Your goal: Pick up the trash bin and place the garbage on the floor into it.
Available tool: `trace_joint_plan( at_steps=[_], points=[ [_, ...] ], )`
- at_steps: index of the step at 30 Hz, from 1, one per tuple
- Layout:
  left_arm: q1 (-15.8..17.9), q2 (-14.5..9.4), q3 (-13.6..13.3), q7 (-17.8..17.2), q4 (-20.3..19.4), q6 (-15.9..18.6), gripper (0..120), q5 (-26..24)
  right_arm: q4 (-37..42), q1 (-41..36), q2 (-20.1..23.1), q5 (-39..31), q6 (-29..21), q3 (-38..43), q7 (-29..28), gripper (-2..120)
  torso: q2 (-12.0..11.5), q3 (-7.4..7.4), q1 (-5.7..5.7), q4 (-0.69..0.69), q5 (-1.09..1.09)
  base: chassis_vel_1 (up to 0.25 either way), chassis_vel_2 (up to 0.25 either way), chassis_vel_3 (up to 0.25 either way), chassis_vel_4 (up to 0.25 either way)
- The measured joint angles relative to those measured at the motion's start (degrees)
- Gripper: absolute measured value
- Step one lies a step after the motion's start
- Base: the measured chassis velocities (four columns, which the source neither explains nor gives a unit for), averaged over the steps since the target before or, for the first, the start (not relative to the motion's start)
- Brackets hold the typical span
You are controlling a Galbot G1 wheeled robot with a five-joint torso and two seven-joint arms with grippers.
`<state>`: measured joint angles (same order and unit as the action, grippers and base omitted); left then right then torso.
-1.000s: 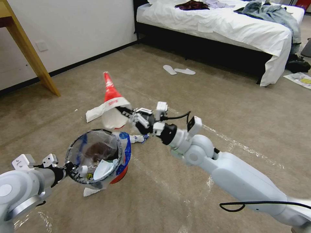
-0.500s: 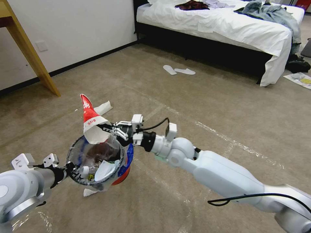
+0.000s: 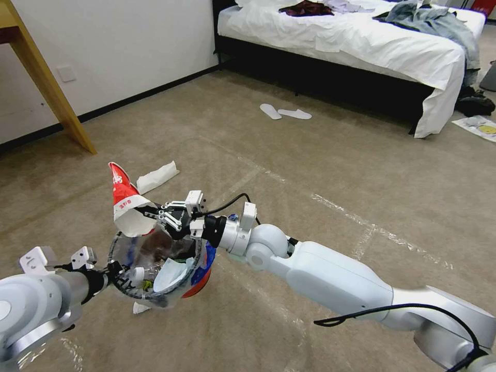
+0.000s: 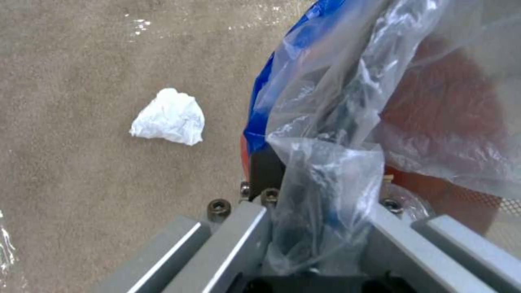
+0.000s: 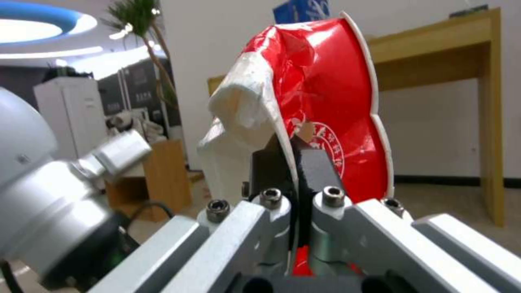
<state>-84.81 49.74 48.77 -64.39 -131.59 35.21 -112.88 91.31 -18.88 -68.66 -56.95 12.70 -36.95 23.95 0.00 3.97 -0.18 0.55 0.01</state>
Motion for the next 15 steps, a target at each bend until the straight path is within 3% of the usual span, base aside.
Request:
trace_joint_plan(
  at_steps=[15],
  points=[
    [-0.3, -1.5, 0.9, -0.9, -0.6, 0.0, 0, -1.8, -4.2, -2.7, 1.3, 5.5, 2.0, -0.2, 1.5, 0, 0.0, 0.00, 0.00, 0.00, -0.01, 0.000, 0.000, 0.000, 0.000]
  ],
)
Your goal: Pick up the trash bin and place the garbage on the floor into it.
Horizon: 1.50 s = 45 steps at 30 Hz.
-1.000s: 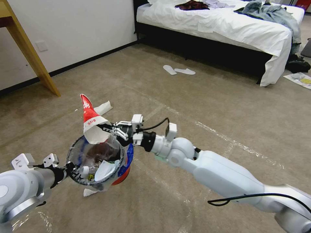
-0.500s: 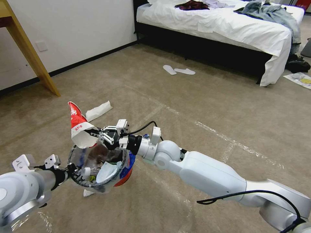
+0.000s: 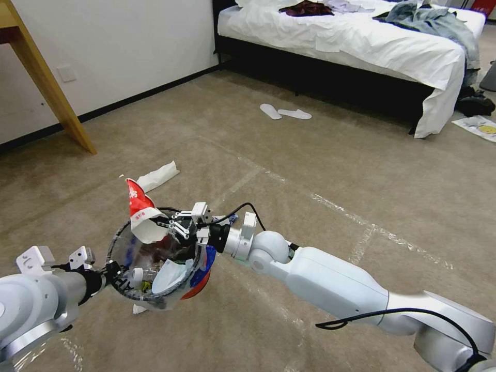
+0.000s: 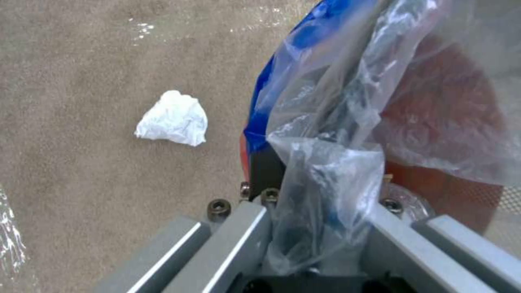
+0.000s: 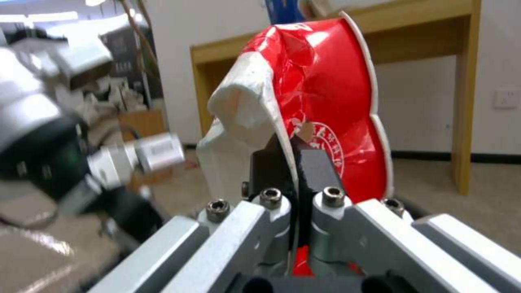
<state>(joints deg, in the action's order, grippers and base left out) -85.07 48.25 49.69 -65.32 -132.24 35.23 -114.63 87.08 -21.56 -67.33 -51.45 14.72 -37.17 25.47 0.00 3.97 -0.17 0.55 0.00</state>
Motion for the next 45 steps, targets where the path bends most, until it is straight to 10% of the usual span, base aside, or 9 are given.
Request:
trace_joint_plan(
  at_steps=[37, 45],
  points=[
    [0.8, -0.6, -0.2, -1.3, 0.9, -0.2, 0, -0.8, -0.4, -1.7, 1.6, 3.4, 1.8, -2.4, 4.4, 0, 0.0, 0.00, 0.00, 0.00, 0.00, 0.000, 0.000, 0.000, 0.000],
    [1.0, -0.3, -0.5, -1.3, 1.1, -0.1, 0, -0.8, 1.1, -0.9, 1.4, 3.6, 0.8, -2.8, 5.8, 23, 0.0, 0.00, -0.02, 0.00, 0.00, 0.000, 0.000, 0.000, 0.000]
  ],
)
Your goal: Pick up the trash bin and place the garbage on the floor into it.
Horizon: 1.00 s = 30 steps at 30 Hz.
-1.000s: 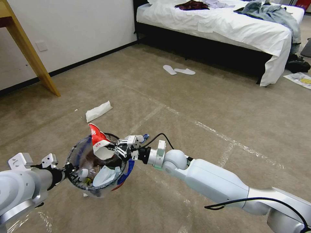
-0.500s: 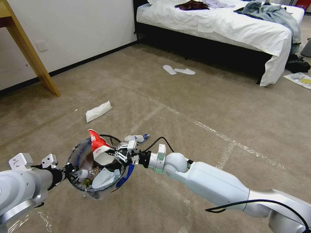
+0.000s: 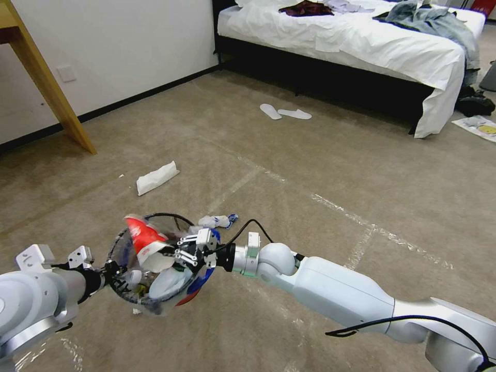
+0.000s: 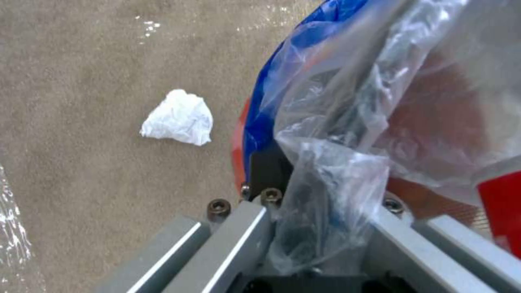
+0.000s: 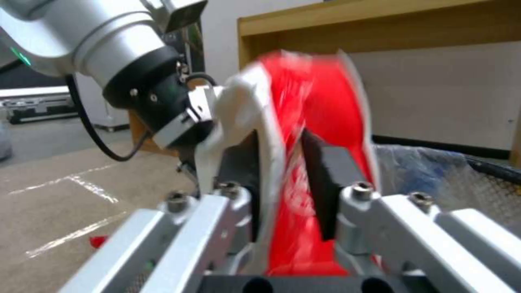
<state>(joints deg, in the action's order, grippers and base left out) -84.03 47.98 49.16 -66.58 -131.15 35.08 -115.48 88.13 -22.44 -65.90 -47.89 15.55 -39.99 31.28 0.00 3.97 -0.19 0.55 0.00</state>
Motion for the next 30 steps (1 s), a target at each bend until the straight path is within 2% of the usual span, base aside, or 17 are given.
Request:
trace_joint_plan(
  at_steps=[2, 3, 4, 5, 6, 8, 11, 13, 14, 16, 17, 19, 22, 30],
  points=[
    [0.0, 0.1, 0.0, 0.0, 0.0, 0.0, 0, 0.0, 0.1, 0.1, 0.0, 0.0, -0.4, 0.1, 0.1, 27, 0.0, 0.00, 0.00, 0.00, 0.00, 0.000, 0.000, 0.000, 0.000],
    [0.0, 0.2, 0.0, 0.0, 0.1, 0.0, 0, 0.1, 0.4, 0.1, -0.1, 0.2, -1.3, 0.5, 0.3, 36, 0.0, 0.00, 0.00, 0.00, 0.00, 0.000, 0.000, 0.000, 0.000],
    [0.0, 0.2, 0.0, 0.0, 0.1, 0.0, 0, 0.1, 0.4, 0.1, -0.1, 0.2, -1.3, 0.5, 0.3, 36, 0.0, 0.00, 0.00, 0.00, 0.00, 0.000, 0.000, 0.000, 0.000],
    [-0.1, 0.3, 0.0, 0.0, 0.1, 0.1, 0, 0.1, 0.6, 0.2, -0.1, 0.5, -1.7, 0.7, 0.3, 44, 0.0, 0.00, 0.00, 0.00, 0.00, 0.000, 0.000, 0.000, 0.000],
    [-0.1, 0.3, 0.0, 0.0, 0.1, 0.1, 0, 0.1, 0.6, 0.2, -0.1, 0.5, -1.7, 0.7, 0.3, 44, 0.0, 0.00, 0.00, 0.00, 0.00, 0.000, 0.000, 0.000, 0.000],
    [-0.1, 0.4, 0.0, 0.0, 0.1, 0.1, 0, 0.2, 0.7, 0.2, 0.0, 0.9, -1.7, 0.8, 0.0, 54, 0.0, 0.00, 0.00, 0.00, 0.00, 0.000, 0.000, 0.000, 0.000],
    [-0.1, 0.4, -0.1, 0.0, 0.1, 0.1, 0, 0.2, 0.8, 0.3, 0.0, 1.1, -1.7, 0.8, -0.5, 60, 0.0, 0.00, 0.00, 0.00, 0.00, 0.000, 0.000, 0.000, 0.000],
    [0.0, 0.4, -0.1, 0.0, 0.1, 0.1, 0, 0.2, 0.8, 0.6, 0.0, 1.2, -1.6, 0.7, -0.9, 72, 0.0, 0.00, 0.00, 0.00, 0.00, 0.000, 0.000, 0.000, 0.000],
    [0.0, 0.4, -0.1, 0.0, 0.1, 0.1, 0, 0.2, 0.8, 0.6, 0.0, 1.2, -1.6, 0.7, -0.9, 72, 0.0, 0.00, 0.00, 0.00, 0.00, 0.000, 0.000, 0.000, 0.000],
    [0.0, 0.5, -0.1, -0.1, 0.0, 0.1, 0, 0.2, 0.9, 0.8, 0.0, 1.3, -1.4, 0.7, -1.5, 82, 0.0, 0.00, 0.00, 0.00, 0.00, 0.000, 0.000, 0.000, 0.000],
    [0.0, 0.5, -0.1, -0.1, 0.0, 0.1, 0, 0.2, 0.9, 0.8, 0.0, 1.3, -1.4, 0.7, -1.5, 82, 0.0, 0.00, 0.00, 0.00, 0.00, 0.000, 0.000, 0.000, 0.000],
    [-0.1, 0.7, -0.2, -0.1, -0.1, 0.1, 0, 0.3, 0.9, 1.1, 0.0, 1.3, -1.2, 0.8, -2.0, 93, 0.0, 0.00, 0.00, 0.00, 0.00, 0.000, 0.000, 0.000, 0.000],
    [-0.2, 0.9, -0.2, -0.1, -0.2, 0.1, 0, 0.4, 0.7, 1.1, 0.0, 1.2, -1.0, 0.9, -2.2, 99, 0.0, 0.00, 0.00, 0.00, 0.00, 0.000, 0.000, 0.000, 0.000],
    [-0.3, 1.0, -0.5, -0.6, -0.1, 0.3, 0, 0.4, 1.1, 1.4, -0.4, -1.1, -0.7, 2.3, -3.0, 100, 0.0, 0.00, 0.00, 0.00, 0.00, 0.000, 0.000, 0.000, 0.000]
  ],
)
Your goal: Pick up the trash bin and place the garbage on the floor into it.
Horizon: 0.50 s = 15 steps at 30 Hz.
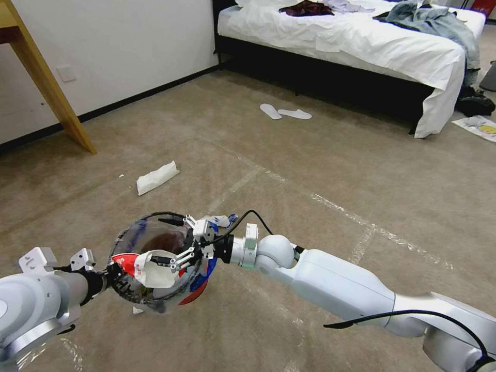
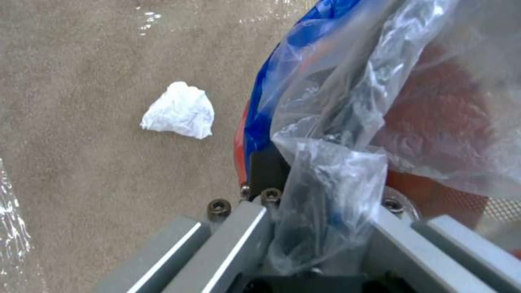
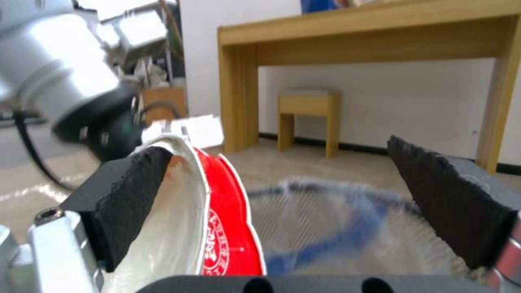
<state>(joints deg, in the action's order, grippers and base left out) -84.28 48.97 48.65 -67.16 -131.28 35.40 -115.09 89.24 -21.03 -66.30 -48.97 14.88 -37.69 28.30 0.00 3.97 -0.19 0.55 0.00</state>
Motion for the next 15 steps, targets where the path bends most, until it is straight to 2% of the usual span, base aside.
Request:
trace_joint_plan(
  at_steps=[8, 15],
  points=[
    [-0.2, 0.1, -0.2, -0.5, 0.2, 0.3, 0, 0.0, 1.3, 2.8, 0.0, -2.6, 0.0, 1.5, -0.1, 100, 0.0, 0.00, 0.00, -0.01, 0.00, 0.000, 0.000, 0.000, 0.000],
    [-0.9, 0.7, -0.1, -0.8, -1.1, 0.4, 0, 0.0, -0.1, 4.5, -0.5, 1.8, 0.6, 1.2, -3.0, 100, 0.0, 0.00, 0.01, 0.00, 0.00, 0.000, 0.000, 0.000, 0.000]
  ],
)
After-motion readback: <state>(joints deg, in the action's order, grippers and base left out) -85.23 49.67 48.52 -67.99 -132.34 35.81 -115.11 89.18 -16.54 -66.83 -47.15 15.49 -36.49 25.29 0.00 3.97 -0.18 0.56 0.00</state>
